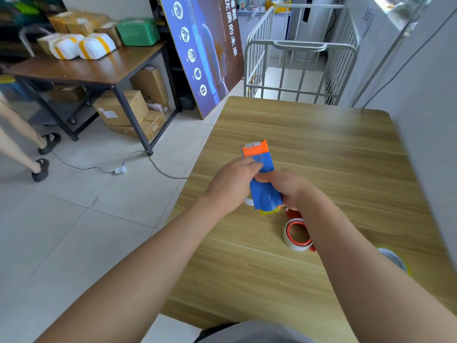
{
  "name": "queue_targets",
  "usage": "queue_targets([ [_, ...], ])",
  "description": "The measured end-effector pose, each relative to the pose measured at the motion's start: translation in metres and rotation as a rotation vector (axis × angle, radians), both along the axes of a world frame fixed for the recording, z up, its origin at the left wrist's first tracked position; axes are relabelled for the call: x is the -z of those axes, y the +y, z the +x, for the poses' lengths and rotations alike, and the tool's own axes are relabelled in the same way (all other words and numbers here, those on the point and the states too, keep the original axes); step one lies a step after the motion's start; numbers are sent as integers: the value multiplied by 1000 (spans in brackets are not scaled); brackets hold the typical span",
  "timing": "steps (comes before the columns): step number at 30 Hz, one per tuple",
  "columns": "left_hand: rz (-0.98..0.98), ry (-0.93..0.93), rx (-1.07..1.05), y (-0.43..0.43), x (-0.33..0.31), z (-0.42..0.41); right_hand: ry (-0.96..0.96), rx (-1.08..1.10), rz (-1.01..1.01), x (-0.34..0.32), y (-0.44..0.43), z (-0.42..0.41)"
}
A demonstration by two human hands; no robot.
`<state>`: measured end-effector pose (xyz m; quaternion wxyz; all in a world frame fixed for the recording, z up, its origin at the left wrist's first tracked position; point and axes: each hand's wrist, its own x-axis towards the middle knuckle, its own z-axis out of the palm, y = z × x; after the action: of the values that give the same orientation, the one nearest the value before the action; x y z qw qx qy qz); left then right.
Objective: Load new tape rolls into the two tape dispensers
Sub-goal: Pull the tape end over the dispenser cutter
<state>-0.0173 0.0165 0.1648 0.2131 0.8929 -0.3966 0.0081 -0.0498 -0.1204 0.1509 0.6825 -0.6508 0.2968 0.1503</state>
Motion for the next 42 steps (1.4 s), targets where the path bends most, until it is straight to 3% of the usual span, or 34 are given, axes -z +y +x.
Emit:
queue_targets([
  [3, -14, 16, -1, -1, 10, -5, -62, 46, 207, -2, -4, -1],
  [8, 69, -57, 43, -4, 18, -2, -155, 39, 288, -8, -5, 0],
  [11, 19, -95, 41, -5, 17, -4, -193, 76, 346, -9, -3, 1],
  [18, -169, 127, -39, -7, 9, -8, -250, 86, 406, -9, -1, 1],
  [20, -166, 106, -37, -7, 9, -7, -267, 80, 419, -9, -2, 1],
  [24, -41, -102, 56, -6, 13, -1, -294, 99, 404, -11, -3, 1],
  [28, -57, -187, 83, -4, 15, 3, -284, 119, 386, -11, -4, 0],
  [36, -65, -180, 32, -12, 13, 3, -300, 142, 330, -12, -6, -1],
  [42, -244, -56, -5, -21, 9, 6, -308, 174, 220, -15, -16, 0],
])
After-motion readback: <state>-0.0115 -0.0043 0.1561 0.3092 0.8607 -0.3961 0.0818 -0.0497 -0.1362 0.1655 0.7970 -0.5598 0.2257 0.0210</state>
